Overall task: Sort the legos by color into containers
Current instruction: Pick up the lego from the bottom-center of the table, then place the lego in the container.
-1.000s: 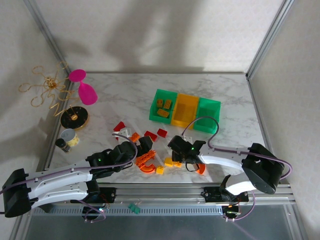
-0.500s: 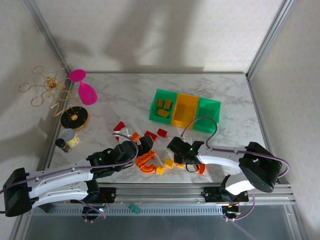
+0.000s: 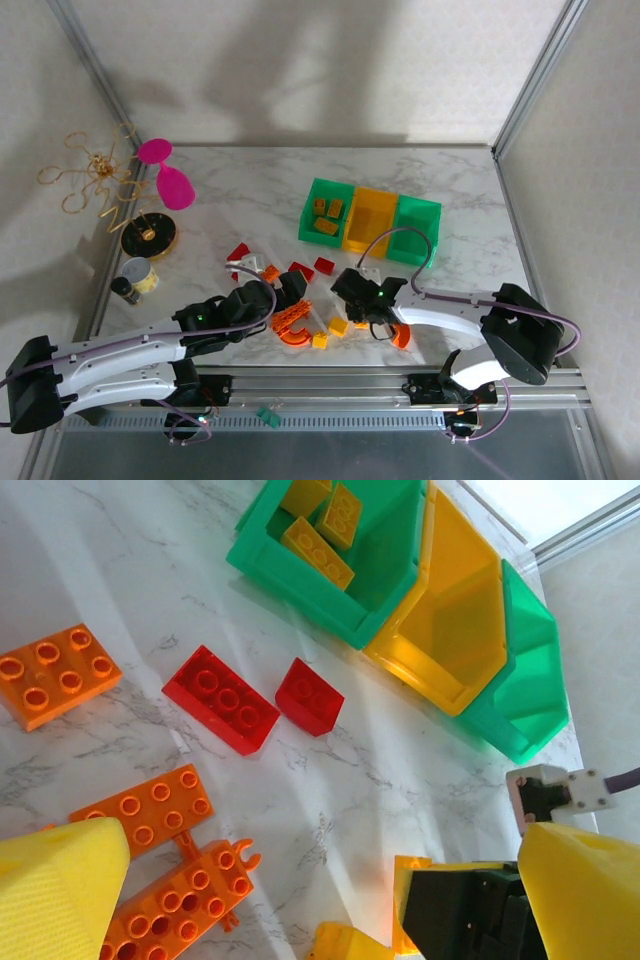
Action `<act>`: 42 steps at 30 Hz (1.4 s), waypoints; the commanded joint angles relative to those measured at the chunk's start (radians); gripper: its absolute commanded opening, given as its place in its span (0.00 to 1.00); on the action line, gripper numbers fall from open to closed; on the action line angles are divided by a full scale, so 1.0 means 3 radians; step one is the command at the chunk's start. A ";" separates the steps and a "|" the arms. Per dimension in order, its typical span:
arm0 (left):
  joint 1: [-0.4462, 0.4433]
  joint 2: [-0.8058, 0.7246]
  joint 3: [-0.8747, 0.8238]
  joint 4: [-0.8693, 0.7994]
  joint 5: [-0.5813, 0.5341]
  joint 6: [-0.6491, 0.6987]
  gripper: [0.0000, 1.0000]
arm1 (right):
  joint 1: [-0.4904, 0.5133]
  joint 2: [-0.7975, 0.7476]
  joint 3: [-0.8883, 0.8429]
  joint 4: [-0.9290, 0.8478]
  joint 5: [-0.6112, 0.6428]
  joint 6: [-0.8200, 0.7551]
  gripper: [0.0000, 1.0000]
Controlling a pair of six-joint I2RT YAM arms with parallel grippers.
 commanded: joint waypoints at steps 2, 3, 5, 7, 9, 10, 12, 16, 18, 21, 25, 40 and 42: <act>0.0029 -0.0076 0.0164 -0.0132 -0.0196 0.0148 1.00 | -0.0069 -0.0056 0.0385 -0.0140 0.0437 -0.0389 0.35; 0.0053 -0.0087 0.0177 -0.0138 -0.0202 0.0164 1.00 | -0.0095 -0.0044 0.0441 -0.0097 0.0475 -0.0478 0.35; 0.0113 -0.0113 0.0204 -0.0141 -0.0212 0.0207 1.00 | -0.0196 0.0023 0.0589 0.0026 0.0519 -0.0672 0.35; 0.0180 -0.0129 0.0240 -0.0160 -0.0209 0.0247 1.00 | -0.0320 0.0098 0.0747 0.0179 0.0473 -0.0860 0.35; 0.0250 -0.0142 0.0271 -0.0166 -0.0202 0.0297 1.00 | -0.0392 0.0187 0.0895 0.0365 0.0478 -0.1048 0.35; 0.0292 -0.0144 0.0286 -0.0169 -0.0194 0.0325 1.00 | -0.0426 0.0260 0.0992 0.0466 0.0470 -0.1152 0.35; 0.0392 -0.0134 0.0307 -0.0161 -0.0160 0.0378 1.00 | -0.0495 0.0437 0.1186 0.0570 0.0454 -0.1288 0.35; 0.0586 -0.0080 0.0353 -0.0138 -0.0062 0.0470 1.00 | -0.0581 0.0805 0.1595 0.0774 0.0424 -0.1535 0.35; 0.0669 -0.0048 0.0359 -0.0103 -0.0012 0.0513 1.00 | -0.0626 0.0985 0.1793 0.0852 0.0421 -0.1648 0.36; 0.0806 0.0028 0.0369 -0.0022 0.0085 0.0553 1.00 | -0.0725 0.1292 0.2078 0.0963 0.0399 -0.1805 0.36; 0.0941 0.0116 0.0390 0.0038 0.0136 0.0582 1.00 | -0.0864 0.1736 0.2514 0.0969 0.0415 -0.1927 0.37; 0.1105 0.0049 0.0383 -0.0032 0.0241 0.0489 1.00 | -0.1045 0.2193 0.3222 0.0738 0.0222 -0.1993 0.60; 0.1091 -0.0001 0.0323 0.0022 0.0285 0.0434 1.00 | -0.0998 0.2062 0.3157 0.0655 0.0233 -0.1988 0.63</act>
